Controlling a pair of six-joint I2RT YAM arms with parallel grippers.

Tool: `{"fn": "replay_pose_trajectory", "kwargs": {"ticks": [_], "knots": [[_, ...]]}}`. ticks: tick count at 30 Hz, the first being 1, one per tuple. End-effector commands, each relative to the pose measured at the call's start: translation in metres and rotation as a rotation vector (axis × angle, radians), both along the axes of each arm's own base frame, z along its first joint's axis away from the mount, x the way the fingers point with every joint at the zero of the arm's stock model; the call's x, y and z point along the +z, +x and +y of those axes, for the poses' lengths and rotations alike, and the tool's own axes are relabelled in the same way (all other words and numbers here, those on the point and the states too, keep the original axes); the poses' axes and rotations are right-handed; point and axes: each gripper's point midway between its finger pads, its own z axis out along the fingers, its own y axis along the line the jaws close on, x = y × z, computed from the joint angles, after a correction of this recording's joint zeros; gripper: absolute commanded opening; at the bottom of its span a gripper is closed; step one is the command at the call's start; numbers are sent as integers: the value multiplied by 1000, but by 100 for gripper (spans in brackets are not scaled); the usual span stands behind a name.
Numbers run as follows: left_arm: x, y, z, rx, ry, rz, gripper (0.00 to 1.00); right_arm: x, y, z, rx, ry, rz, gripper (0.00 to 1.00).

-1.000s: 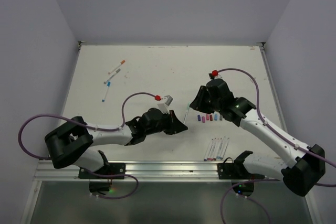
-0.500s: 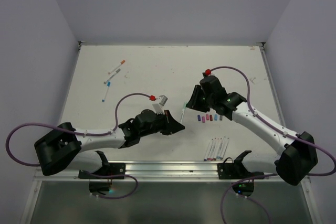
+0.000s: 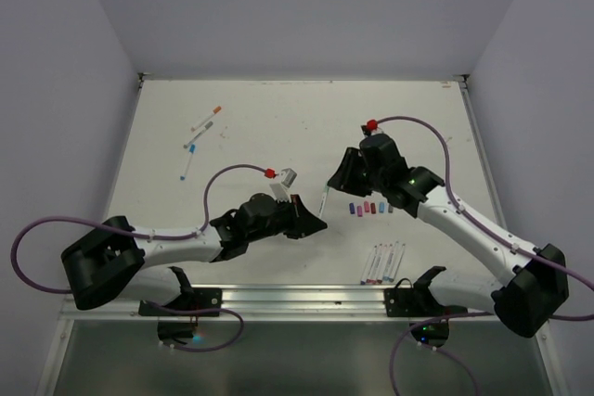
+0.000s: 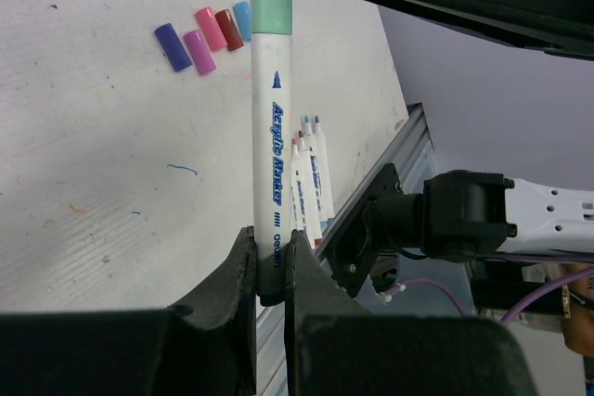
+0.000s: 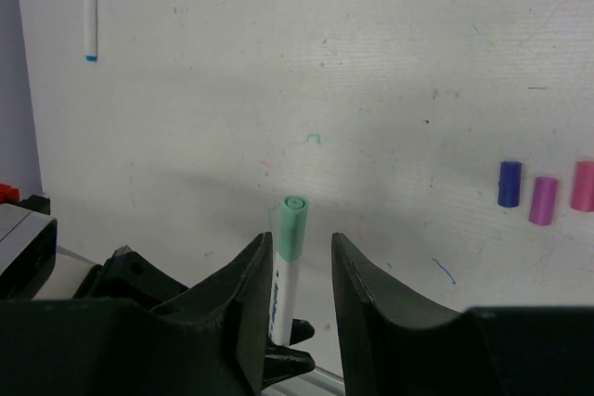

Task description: Open the pen caps

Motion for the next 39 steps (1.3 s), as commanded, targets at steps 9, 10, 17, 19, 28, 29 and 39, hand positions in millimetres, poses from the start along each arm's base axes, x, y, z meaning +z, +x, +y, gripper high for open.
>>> {"fn": "replay_pose_trajectory", "kwargs": {"ticks": [9, 10, 17, 19, 28, 29, 39], "knots": [[20, 6, -11, -17, -41, -54, 0, -7, 12, 23, 43, 63, 0, 33], [21, 7, -11, -15, -42, -55, 0, -9, 12, 25, 48, 64, 4, 32], [24, 7, -12, -19, -43, -64, 0, -14, 12, 30, 59, 79, 18, 20], [23, 7, -12, -17, -41, -63, 0, -17, 10, 30, 63, 81, 25, 18], [24, 12, -14, -10, -22, -78, 0, -30, 2, 33, 80, 113, 45, 0], [20, 13, -13, -8, -9, -74, 0, -30, 1, 33, 81, 120, 45, 0], [18, 18, -18, -12, -6, -63, 32, -24, -9, 30, 94, 145, 37, 0]]}}
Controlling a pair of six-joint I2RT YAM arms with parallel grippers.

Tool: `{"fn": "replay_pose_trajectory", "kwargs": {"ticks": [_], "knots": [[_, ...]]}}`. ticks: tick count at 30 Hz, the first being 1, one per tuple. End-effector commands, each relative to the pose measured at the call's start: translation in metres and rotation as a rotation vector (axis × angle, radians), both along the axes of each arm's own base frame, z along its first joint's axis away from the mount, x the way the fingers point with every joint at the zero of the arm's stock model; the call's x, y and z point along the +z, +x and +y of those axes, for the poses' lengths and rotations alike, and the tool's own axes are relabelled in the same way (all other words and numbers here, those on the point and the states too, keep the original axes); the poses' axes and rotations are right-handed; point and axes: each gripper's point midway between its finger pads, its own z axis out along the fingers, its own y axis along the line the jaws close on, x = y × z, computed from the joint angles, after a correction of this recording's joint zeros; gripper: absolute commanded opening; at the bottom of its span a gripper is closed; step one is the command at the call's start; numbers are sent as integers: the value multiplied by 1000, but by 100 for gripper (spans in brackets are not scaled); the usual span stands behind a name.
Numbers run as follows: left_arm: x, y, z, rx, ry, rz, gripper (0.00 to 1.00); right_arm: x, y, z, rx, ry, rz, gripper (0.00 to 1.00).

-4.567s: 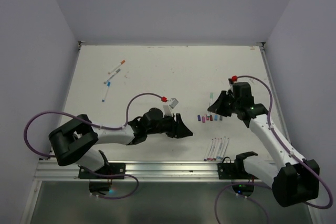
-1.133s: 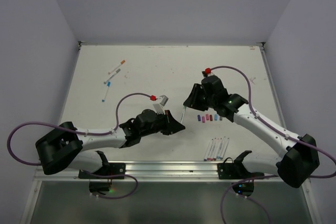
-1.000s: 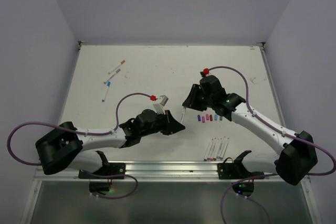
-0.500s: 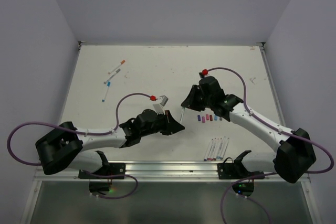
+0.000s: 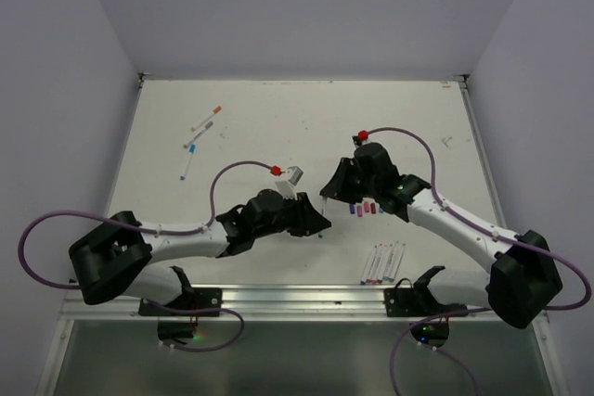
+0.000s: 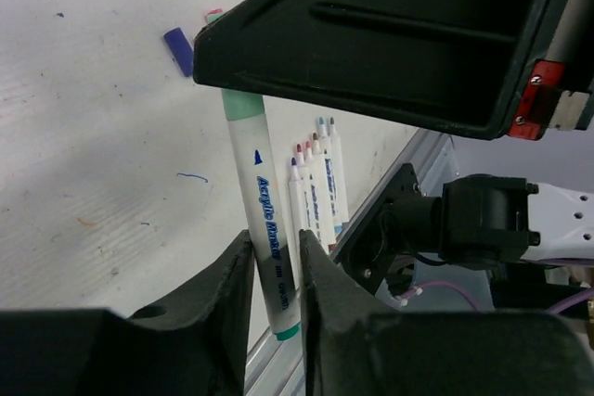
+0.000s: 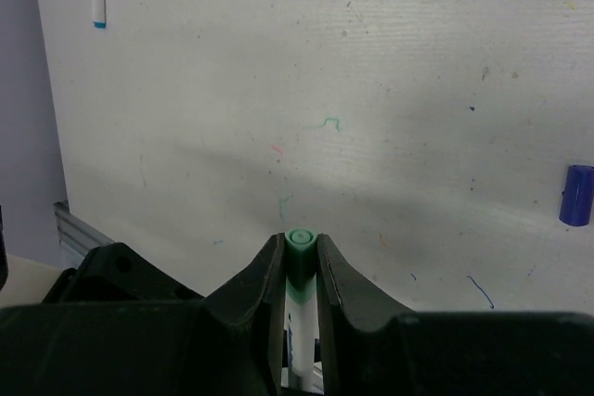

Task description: Open the pen caps

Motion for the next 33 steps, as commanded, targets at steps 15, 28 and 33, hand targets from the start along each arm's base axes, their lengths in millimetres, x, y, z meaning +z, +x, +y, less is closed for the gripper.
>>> {"fn": "replay_pose_trajectory", "kwargs": {"ticks": [15, 28, 33], "knots": [[99, -66, 19, -337, -670, -119, 0, 48, 8, 24, 164, 215, -173, 0], [97, -85, 33, -423, -704, -121, 0, 71, 46, 1, 100, 429, -231, 0], [13, -22, 29, -125, -158, -83, 0, 56, 52, -10, 57, 289, -200, 0]]}}
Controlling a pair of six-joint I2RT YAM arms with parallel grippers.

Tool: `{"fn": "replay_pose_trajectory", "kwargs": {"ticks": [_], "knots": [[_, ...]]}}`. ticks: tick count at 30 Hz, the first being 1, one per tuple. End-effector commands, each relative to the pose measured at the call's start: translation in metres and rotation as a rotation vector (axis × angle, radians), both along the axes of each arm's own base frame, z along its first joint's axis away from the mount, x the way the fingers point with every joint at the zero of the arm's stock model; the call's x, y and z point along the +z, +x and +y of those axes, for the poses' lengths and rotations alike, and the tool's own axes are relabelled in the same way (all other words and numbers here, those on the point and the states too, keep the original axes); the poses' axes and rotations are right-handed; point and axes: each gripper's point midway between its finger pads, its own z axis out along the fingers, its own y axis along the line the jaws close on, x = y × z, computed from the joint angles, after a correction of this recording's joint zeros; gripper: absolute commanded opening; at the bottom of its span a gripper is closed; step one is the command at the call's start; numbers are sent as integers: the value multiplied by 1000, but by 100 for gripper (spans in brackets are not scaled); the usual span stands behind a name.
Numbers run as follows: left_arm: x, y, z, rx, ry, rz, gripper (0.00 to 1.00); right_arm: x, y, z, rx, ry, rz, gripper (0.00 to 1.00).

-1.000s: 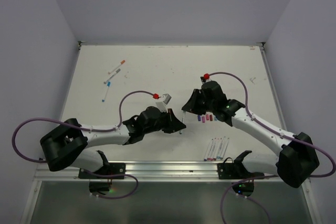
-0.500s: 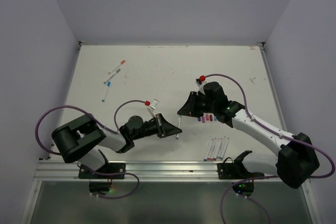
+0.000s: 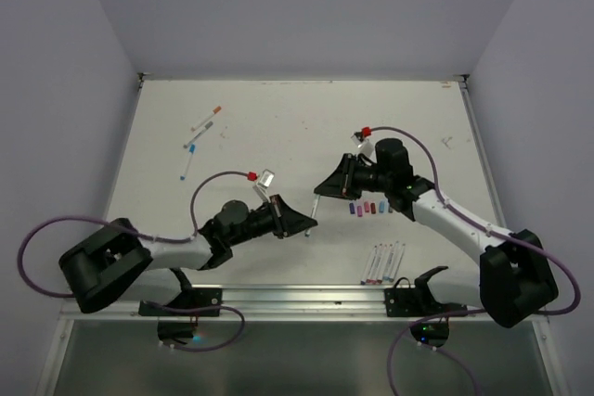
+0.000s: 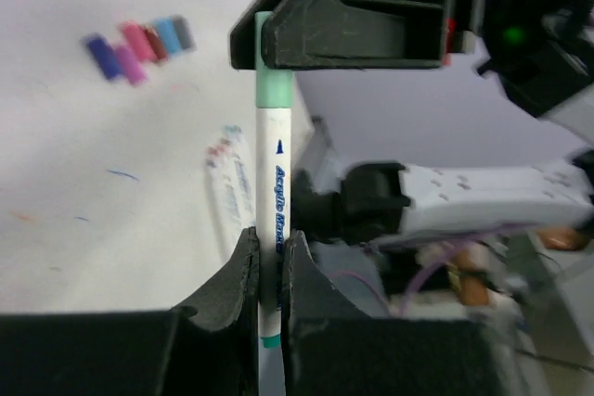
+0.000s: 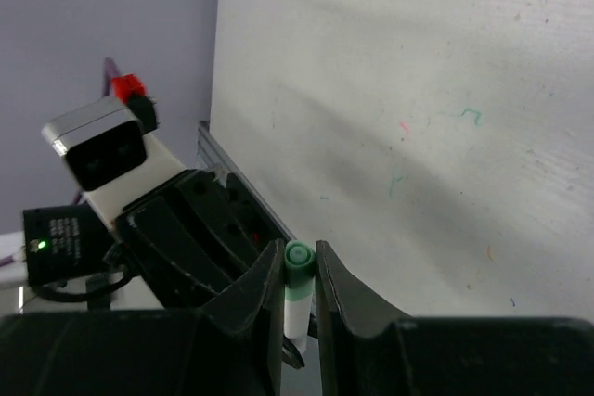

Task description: Open the pen caps

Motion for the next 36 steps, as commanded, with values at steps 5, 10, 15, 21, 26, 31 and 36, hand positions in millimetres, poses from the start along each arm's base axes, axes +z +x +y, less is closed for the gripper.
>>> {"fn": "replay_pose_trajectory", "kwargs": {"ticks": [5, 10, 15, 21, 26, 31, 36], "knots": [[-36, 44, 64, 377, 618, -131, 0, 14, 51, -26, -248, -293, -211, 0], [-27, 50, 75, 484, 728, -164, 0, 4, 50, -28, -339, -504, -226, 0], [-27, 40, 69, 489, 797, -192, 0, 17, 55, -33, -443, -599, -278, 0], [-5, 23, 39, 376, 665, -276, 0, 34, 73, -44, -585, -623, -271, 0], [11, -6, 12, 197, 465, -313, 0, 56, 96, -25, -570, -458, -248, 0], [24, -9, 14, 202, 398, -317, 0, 67, 91, 5, -397, -353, -283, 0], [36, 0, 14, 243, 402, -325, 0, 59, 68, 28, -252, -282, -280, 11]]}}
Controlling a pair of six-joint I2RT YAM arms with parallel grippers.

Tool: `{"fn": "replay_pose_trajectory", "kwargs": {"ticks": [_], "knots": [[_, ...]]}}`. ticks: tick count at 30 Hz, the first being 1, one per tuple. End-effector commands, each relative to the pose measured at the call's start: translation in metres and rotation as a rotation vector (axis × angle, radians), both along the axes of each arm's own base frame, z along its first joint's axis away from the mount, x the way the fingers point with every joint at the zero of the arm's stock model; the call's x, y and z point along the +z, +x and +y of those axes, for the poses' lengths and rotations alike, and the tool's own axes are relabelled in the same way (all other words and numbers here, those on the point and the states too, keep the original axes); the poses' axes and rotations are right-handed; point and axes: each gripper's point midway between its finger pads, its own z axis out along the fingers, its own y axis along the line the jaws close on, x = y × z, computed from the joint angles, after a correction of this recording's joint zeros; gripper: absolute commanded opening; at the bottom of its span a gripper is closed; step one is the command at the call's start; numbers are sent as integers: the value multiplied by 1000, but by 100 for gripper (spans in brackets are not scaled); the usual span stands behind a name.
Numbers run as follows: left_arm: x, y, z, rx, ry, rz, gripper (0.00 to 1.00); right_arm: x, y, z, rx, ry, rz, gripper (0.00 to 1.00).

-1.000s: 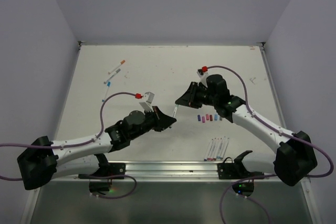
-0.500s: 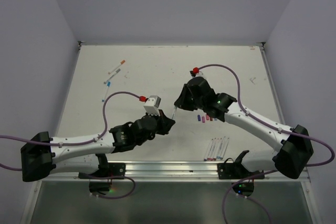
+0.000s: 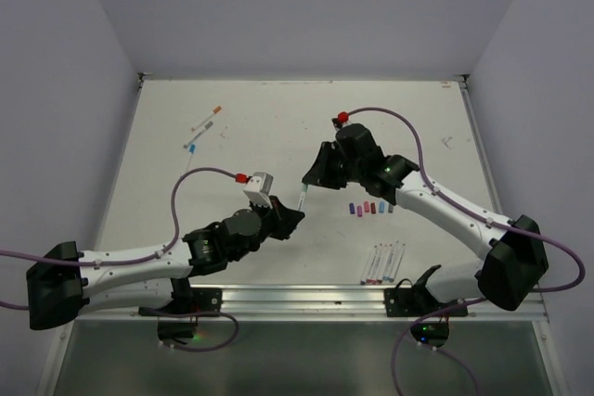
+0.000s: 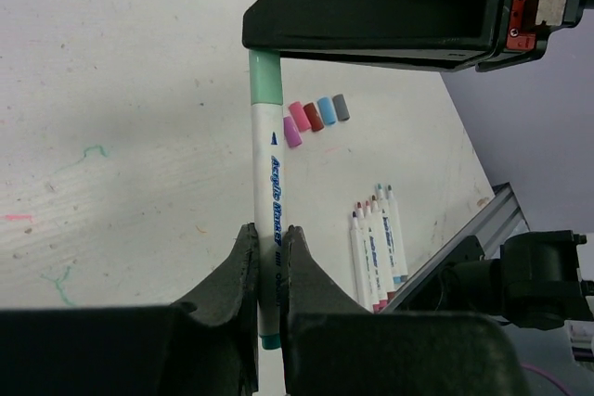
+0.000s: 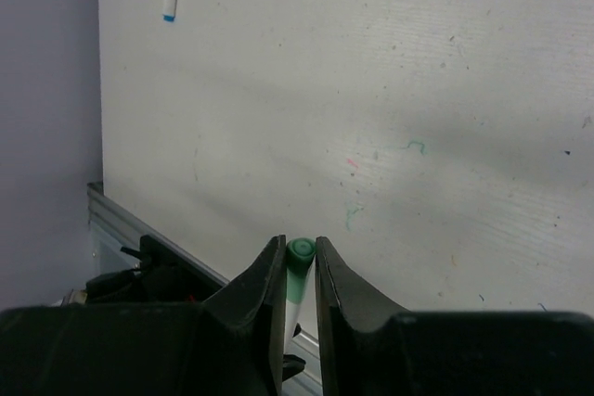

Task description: Open the pen caps

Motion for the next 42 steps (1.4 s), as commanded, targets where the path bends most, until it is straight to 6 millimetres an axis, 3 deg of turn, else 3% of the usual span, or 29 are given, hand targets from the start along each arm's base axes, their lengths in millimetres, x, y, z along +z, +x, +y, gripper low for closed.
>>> {"fn": "replay_pose_trajectory", "kwargs": {"ticks": [1, 12, 16, 21, 27, 42], "knots": [[23, -23, -19, -134, -48, -17, 0, 28, 40, 1, -44, 73, -184, 21], [32, -12, -17, -69, -72, -7, 0, 11, 23, 9, -7, 117, -149, 31], [32, -7, -13, -43, -61, -1, 0, 12, 19, 5, -17, 129, -164, 40], [28, -1, -8, -18, -52, 9, 0, 11, 10, 3, -10, 157, -153, 40], [23, 5, -5, -11, -51, 22, 0, 22, 0, 0, -8, 217, -173, 39], [39, 9, -14, -46, -97, 5, 0, 16, -5, 12, 36, 265, -140, 34]]}}
